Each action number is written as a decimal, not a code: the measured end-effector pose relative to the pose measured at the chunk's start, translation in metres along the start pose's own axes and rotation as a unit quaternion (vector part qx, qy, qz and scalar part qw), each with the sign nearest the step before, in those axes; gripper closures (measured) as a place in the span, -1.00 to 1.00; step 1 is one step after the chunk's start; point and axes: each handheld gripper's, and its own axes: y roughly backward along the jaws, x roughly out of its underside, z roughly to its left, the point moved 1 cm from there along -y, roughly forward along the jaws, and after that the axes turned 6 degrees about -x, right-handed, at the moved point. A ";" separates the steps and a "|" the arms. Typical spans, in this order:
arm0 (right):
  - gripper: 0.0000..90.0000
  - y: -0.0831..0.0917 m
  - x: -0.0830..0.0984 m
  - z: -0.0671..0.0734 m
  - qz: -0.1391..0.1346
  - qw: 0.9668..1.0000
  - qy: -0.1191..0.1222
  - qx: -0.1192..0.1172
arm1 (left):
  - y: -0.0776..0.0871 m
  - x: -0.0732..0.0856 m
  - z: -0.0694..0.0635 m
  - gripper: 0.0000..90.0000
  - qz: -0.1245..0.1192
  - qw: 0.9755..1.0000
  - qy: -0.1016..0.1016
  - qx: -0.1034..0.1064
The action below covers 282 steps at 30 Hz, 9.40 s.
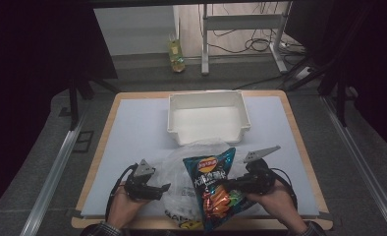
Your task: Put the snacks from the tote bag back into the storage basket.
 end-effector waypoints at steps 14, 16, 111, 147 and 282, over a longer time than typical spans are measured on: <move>0.94 0.024 -0.006 0.002 -0.054 0.998 0.016 0.024 | 0.008 -0.005 -0.008 -0.85 -0.029 1.000 -0.008 0.011; 0.94 0.025 -0.008 0.001 -0.060 0.998 0.014 0.024 | 0.009 -0.006 -0.010 -0.87 -0.032 0.999 -0.012 0.012; 0.94 -0.014 -0.131 -0.099 -0.185 0.978 0.005 0.093 | 0.007 -0.005 -0.014 -0.94 -0.052 0.997 -0.052 -0.015; 0.95 -0.036 -0.169 -0.139 -0.196 0.974 -0.007 0.115 | 0.007 -0.006 -0.015 -0.94 -0.055 0.997 -0.051 -0.009; -0.57 -0.091 -0.189 -0.151 -0.057 0.976 0.055 0.205 | 0.005 -0.006 -0.017 -0.98 -0.055 0.997 -0.051 -0.009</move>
